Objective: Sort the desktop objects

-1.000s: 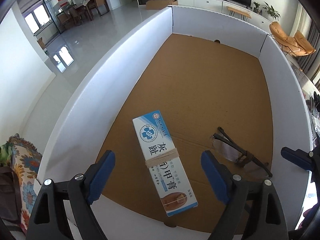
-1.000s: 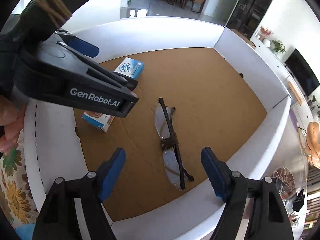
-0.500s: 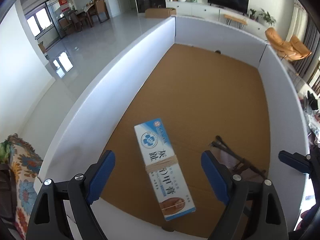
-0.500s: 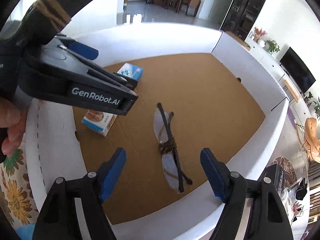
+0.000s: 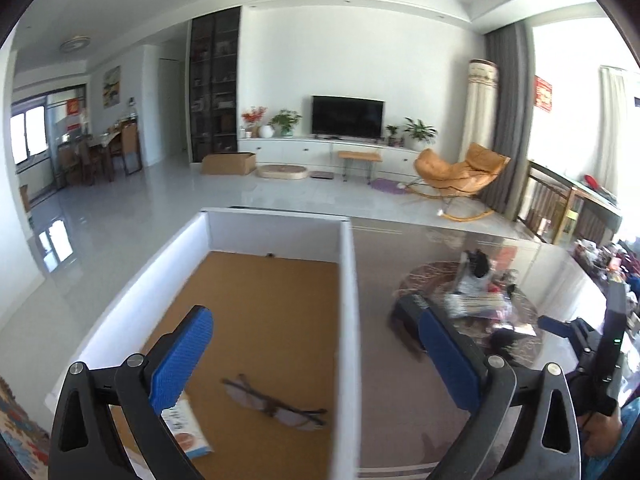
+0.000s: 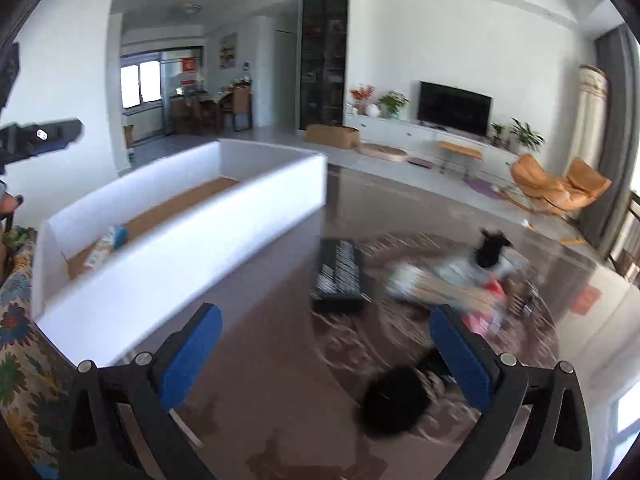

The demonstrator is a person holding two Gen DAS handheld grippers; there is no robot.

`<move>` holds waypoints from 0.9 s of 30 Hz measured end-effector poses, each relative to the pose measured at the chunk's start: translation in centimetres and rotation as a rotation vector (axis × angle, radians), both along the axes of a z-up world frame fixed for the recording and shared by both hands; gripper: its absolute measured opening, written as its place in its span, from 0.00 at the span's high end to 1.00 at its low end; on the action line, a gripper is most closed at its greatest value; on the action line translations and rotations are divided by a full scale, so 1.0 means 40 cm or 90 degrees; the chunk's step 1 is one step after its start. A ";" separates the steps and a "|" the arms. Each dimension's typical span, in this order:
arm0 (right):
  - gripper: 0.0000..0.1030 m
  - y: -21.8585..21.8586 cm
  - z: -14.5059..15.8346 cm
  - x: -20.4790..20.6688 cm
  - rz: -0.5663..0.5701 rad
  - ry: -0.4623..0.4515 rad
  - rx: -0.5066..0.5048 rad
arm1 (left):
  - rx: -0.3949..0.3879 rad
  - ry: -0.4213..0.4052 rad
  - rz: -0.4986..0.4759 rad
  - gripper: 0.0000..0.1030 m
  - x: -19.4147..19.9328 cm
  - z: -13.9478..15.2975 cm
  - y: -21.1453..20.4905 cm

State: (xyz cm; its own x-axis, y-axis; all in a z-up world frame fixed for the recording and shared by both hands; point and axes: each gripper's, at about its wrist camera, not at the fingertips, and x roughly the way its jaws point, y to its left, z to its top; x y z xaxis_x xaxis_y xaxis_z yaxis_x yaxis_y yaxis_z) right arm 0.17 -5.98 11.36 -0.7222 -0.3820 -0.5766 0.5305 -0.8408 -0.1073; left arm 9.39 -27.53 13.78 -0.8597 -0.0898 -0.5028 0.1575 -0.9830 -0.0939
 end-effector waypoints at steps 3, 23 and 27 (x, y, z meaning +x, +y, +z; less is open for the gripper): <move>0.00 0.205 -0.058 -0.021 -0.097 -0.031 0.032 | 0.024 -0.025 -0.095 0.00 -0.039 -0.020 0.150; 0.00 0.571 -0.173 -0.039 -0.232 -0.194 0.061 | -0.033 -0.291 -0.209 0.00 -0.287 -0.448 0.644; 0.00 0.570 -0.173 -0.040 -0.232 -0.195 0.061 | -0.032 -0.284 -0.204 0.00 -0.288 -0.449 0.647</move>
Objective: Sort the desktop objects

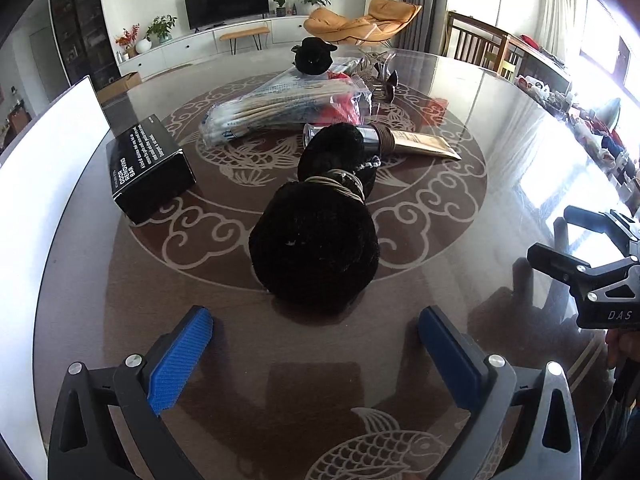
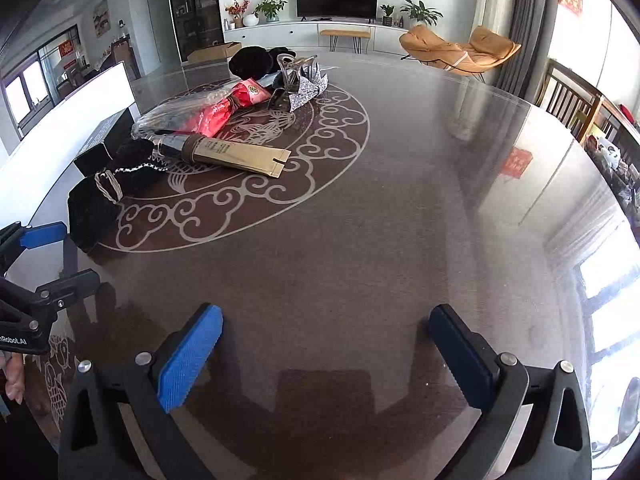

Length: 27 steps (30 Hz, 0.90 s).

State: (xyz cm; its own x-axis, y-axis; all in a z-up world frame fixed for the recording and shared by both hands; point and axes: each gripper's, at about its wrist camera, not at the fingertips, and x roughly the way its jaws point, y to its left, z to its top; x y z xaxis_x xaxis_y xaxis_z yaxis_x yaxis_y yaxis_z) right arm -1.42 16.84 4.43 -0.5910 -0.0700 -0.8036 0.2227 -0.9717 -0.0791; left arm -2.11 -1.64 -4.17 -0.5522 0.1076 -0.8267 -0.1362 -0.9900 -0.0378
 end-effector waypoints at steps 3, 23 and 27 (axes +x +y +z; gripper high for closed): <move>0.00 0.000 0.000 0.000 0.000 0.000 0.000 | 0.000 0.001 0.000 0.00 -0.001 0.001 0.001; 0.00 -0.001 0.000 0.000 -0.001 -0.001 0.002 | 0.002 -0.005 -0.012 0.00 -0.013 0.004 -0.003; 0.00 -0.001 0.000 0.001 -0.001 -0.001 0.002 | 0.002 -0.004 -0.017 0.00 -0.020 0.002 -0.002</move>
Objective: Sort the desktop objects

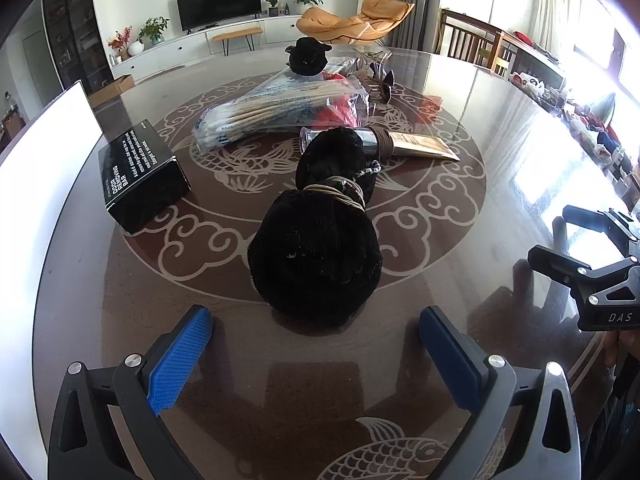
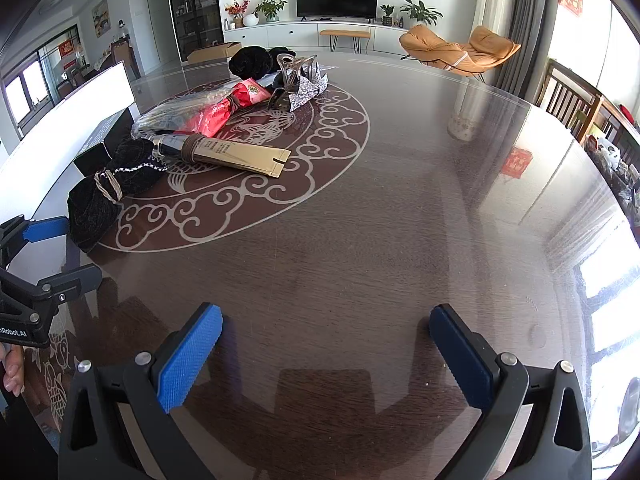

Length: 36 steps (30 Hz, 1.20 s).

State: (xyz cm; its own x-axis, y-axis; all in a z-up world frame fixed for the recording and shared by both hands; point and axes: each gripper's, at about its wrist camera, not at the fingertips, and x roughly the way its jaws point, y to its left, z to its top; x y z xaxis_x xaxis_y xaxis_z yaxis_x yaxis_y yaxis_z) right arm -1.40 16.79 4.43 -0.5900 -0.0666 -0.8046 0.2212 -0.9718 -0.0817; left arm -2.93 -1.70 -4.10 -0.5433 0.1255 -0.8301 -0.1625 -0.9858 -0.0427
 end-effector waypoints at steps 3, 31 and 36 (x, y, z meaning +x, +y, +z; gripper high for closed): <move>0.00 0.000 0.000 0.000 0.000 0.000 0.000 | 0.000 0.000 -0.001 0.00 -0.003 0.000 0.000; 0.00 -0.001 -0.001 -0.001 -0.001 0.000 0.001 | 0.000 0.002 0.012 0.00 -0.014 -0.004 0.003; 0.00 -0.001 -0.001 -0.001 -0.001 0.000 0.001 | 0.000 0.002 0.012 0.00 -0.014 -0.004 0.002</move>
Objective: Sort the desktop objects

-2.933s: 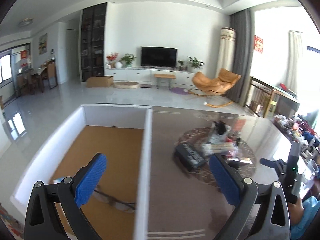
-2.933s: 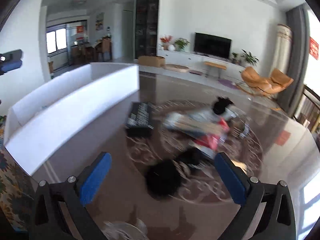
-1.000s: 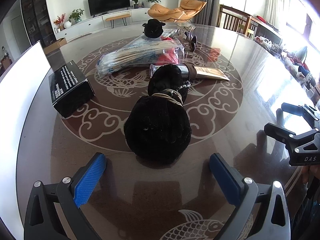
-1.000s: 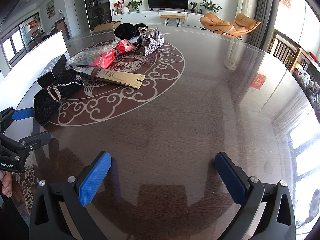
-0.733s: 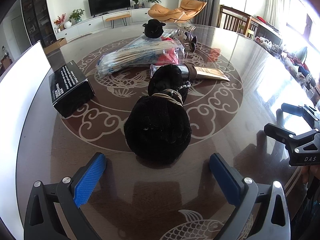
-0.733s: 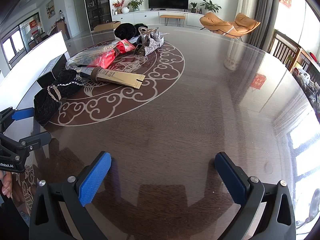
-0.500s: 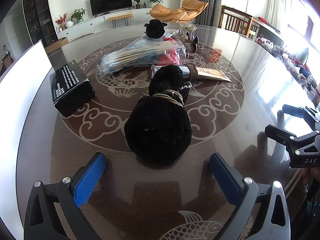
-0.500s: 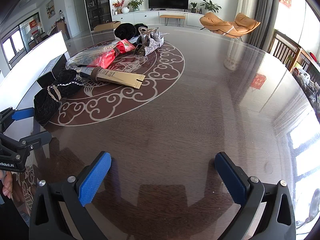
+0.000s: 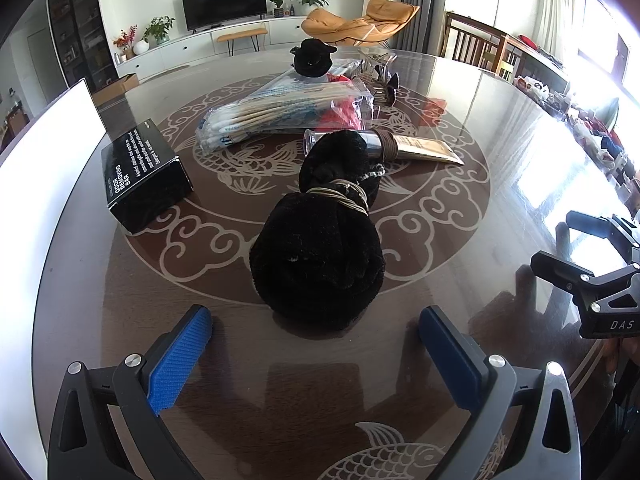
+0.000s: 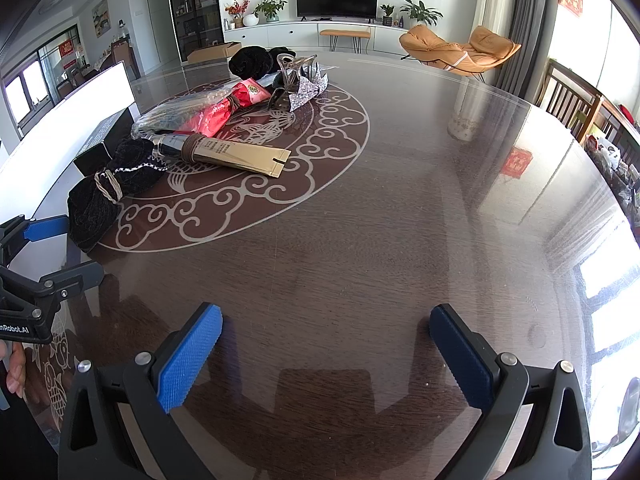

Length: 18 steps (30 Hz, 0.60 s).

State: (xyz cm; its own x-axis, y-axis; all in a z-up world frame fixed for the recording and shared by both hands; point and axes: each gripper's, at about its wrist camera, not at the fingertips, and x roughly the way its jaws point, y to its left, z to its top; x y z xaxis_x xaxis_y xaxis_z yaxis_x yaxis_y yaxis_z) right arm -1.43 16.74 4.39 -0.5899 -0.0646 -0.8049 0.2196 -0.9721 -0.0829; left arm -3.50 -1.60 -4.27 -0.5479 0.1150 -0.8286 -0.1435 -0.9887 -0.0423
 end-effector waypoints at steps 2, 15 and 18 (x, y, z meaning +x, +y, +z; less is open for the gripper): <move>0.00 0.000 0.000 0.000 0.000 0.000 0.000 | 0.000 0.000 0.000 0.00 0.000 0.000 0.000; 0.00 -0.004 0.002 -0.144 -0.002 -0.002 0.001 | 0.001 -0.002 0.004 0.00 -0.005 0.000 -0.002; 0.00 -0.005 0.001 -0.144 -0.002 -0.001 0.001 | 0.001 -0.003 0.010 0.00 -0.010 0.000 -0.004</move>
State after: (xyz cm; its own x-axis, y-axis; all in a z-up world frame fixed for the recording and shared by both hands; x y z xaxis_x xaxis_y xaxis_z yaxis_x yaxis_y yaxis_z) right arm -7.21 16.54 4.44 -0.5886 -0.0611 -0.8061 0.2161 -0.9728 -0.0840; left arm -3.89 -1.75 -4.25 -0.5458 0.1079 -0.8309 -0.1282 -0.9908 -0.0444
